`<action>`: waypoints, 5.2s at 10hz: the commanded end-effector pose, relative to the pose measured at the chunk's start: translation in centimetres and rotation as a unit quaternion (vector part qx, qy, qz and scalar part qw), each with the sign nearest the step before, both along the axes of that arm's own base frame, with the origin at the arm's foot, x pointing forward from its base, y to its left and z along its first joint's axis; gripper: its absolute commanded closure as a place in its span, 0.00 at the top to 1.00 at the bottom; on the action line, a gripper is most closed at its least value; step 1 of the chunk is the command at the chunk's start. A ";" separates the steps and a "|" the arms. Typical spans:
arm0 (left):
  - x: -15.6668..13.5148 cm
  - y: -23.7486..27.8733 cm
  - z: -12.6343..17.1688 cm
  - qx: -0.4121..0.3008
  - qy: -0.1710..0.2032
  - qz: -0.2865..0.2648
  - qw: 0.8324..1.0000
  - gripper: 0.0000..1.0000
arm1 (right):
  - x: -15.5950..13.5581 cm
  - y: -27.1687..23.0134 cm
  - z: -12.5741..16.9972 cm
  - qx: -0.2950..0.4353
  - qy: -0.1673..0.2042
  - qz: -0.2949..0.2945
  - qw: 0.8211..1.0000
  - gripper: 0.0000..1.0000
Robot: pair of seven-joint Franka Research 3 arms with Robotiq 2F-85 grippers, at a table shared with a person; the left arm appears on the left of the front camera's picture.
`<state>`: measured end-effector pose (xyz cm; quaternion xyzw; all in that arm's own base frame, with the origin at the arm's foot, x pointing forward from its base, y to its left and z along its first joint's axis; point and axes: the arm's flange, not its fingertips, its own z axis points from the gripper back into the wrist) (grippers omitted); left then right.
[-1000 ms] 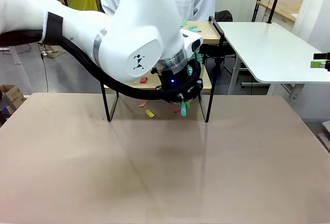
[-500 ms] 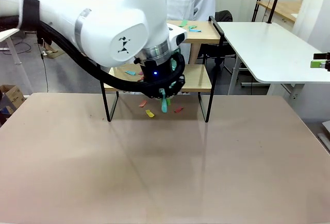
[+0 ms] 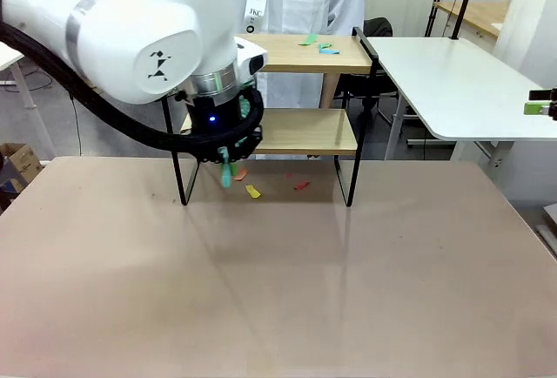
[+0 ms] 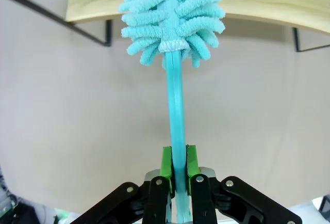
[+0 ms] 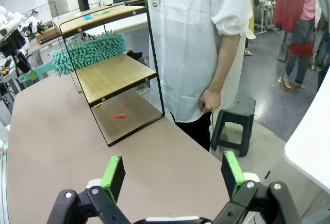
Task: Clean the shelf.
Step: Clean the specific section of the Shelf indicated by the human with the Duster.
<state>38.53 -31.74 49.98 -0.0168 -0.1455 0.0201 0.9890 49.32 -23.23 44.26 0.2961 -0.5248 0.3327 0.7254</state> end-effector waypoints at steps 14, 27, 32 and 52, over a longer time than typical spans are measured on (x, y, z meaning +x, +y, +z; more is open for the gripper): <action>-4.5 7.5 4.5 0.061 -0.068 -0.035 0.995 0.13 | 0.0 0.1 0.2 -0.004 -0.001 0.000 1.000 1.00; -3.8 21.9 8.2 -0.103 0.056 -0.501 0.858 0.13 | 0.0 0.1 0.2 -0.004 -0.001 0.000 1.000 1.00; -7.6 23.7 14.8 0.124 0.201 -0.593 0.770 0.13 | 0.0 0.1 0.2 -0.004 -0.001 0.000 1.000 1.00; -8.9 23.9 16.9 0.171 0.294 -0.563 0.753 0.13 | 0.0 0.1 0.2 -0.004 -0.001 0.000 1.000 1.00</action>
